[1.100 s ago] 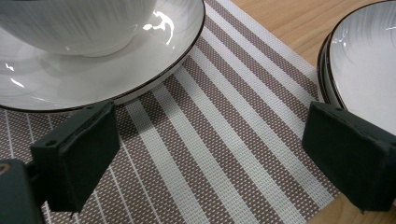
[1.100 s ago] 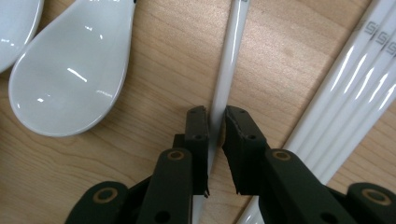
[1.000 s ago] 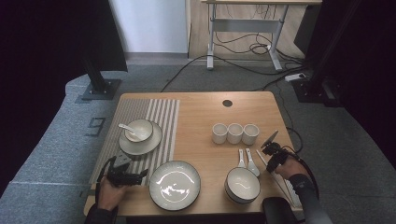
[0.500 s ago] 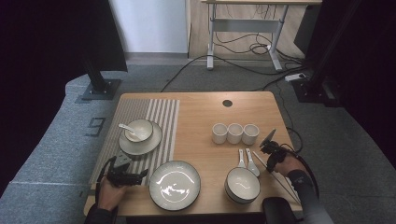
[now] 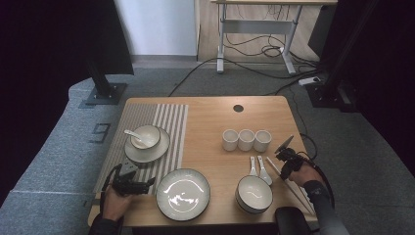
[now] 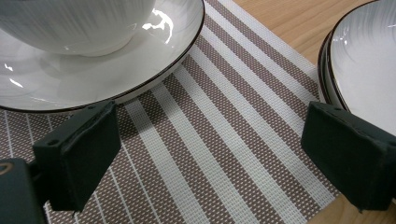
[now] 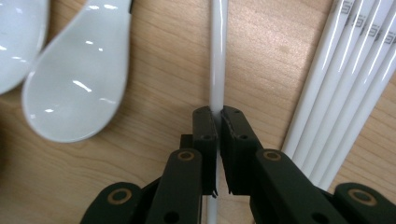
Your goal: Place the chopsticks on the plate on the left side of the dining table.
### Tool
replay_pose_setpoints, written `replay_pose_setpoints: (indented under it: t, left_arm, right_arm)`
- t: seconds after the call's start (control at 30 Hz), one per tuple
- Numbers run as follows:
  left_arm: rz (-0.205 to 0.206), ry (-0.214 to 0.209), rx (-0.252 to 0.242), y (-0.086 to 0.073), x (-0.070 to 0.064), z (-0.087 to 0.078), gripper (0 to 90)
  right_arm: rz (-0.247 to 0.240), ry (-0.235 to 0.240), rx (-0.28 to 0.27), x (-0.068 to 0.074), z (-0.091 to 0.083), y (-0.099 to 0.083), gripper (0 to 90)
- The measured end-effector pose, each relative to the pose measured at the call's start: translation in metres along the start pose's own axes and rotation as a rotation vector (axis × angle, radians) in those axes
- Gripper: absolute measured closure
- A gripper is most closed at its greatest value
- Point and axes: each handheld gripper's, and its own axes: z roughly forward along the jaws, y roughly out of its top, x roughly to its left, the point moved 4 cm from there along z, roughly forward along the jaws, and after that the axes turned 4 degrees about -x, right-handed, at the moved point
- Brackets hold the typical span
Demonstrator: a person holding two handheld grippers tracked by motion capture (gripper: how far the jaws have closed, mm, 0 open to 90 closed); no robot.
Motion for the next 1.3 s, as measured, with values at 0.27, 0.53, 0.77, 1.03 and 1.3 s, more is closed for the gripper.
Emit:
replay_pose_setpoints:
  t: [0.27, 0.53, 0.77, 1.03, 1.3]
  left_arm:
    - [0.002, -0.004, -0.001, 0.000, 0.000, 0.000, 4.9]
    - [0.002, -0.015, -0.004, 0.001, -0.001, -0.001, 5.9]
    - [-0.017, -0.050, -0.009, 0.003, -0.003, -0.001, 5.5]
    - [-0.003, -0.087, -0.016, 0.010, -0.008, -0.003, 1.7]
    - [0.006, -0.129, -0.014, 0.020, -0.014, -0.006, 0.9]
  right_arm:
    - [0.000, 0.006, -0.036, 0.005, -0.016, 0.002, 84.9]
    - [-0.023, 0.009, -0.067, 0.014, -0.033, 0.009, 84.9]
    - [-0.054, 0.012, -0.083, 0.022, -0.045, 0.017, 84.8]
    - [-0.090, 0.005, -0.108, 0.028, -0.063, 0.022, 84.8]
    - [-0.135, 0.001, -0.120, 0.034, -0.079, 0.028, 84.8]
